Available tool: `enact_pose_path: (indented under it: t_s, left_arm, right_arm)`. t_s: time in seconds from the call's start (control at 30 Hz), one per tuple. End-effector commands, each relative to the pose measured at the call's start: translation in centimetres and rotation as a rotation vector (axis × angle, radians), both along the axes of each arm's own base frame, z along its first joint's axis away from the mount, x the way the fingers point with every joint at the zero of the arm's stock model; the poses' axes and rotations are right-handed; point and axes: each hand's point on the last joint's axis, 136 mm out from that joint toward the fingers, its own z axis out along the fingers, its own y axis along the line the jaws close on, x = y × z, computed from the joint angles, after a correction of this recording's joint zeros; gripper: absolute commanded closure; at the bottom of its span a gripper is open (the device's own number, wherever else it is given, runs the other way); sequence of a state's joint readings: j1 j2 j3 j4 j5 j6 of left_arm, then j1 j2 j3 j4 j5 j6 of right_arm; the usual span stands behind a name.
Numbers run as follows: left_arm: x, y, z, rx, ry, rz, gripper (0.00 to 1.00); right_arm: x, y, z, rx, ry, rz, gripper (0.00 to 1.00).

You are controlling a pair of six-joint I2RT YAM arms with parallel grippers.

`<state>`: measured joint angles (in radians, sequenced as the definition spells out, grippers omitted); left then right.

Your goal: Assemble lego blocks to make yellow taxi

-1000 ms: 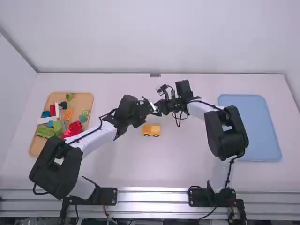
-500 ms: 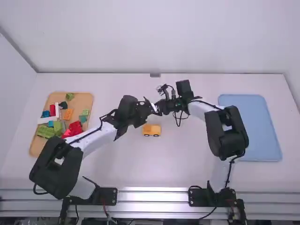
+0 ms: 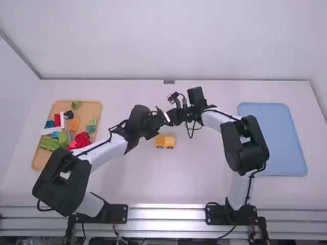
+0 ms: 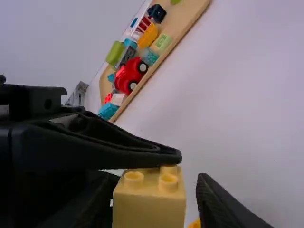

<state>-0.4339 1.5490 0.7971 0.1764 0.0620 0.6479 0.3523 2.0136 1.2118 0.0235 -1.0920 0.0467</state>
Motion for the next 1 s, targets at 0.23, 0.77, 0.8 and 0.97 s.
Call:
enact_pose_path:
  t_s: [0.23, 0.77, 0.8, 0.97]
  left_arm:
    - [0.5, 0.3, 0.0, -0.018, -0.046, 0.03, 0.98]
    - [0.9, 0.5, 0.4, -0.02, -0.063, 0.051, 0.01]
    - [1.1, 0.7, 0.6, -0.016, -0.075, 0.065, 0.01]
    - [1.0, 0.7, 3.1, -0.136, -0.077, 0.134, 0.01]
  right_arm:
    - [-0.4, 1.0, 0.2, 0.006, -0.001, 0.027, 0.63]
    - [0.3, 0.5, -0.1, -0.015, -0.019, 0.0, 0.75]
    - [0.8, 0.2, -0.5, -0.04, -0.03, -0.024, 0.76]
    - [2.3, -1.0, -1.2, -0.09, -0.112, -0.065, 0.77]
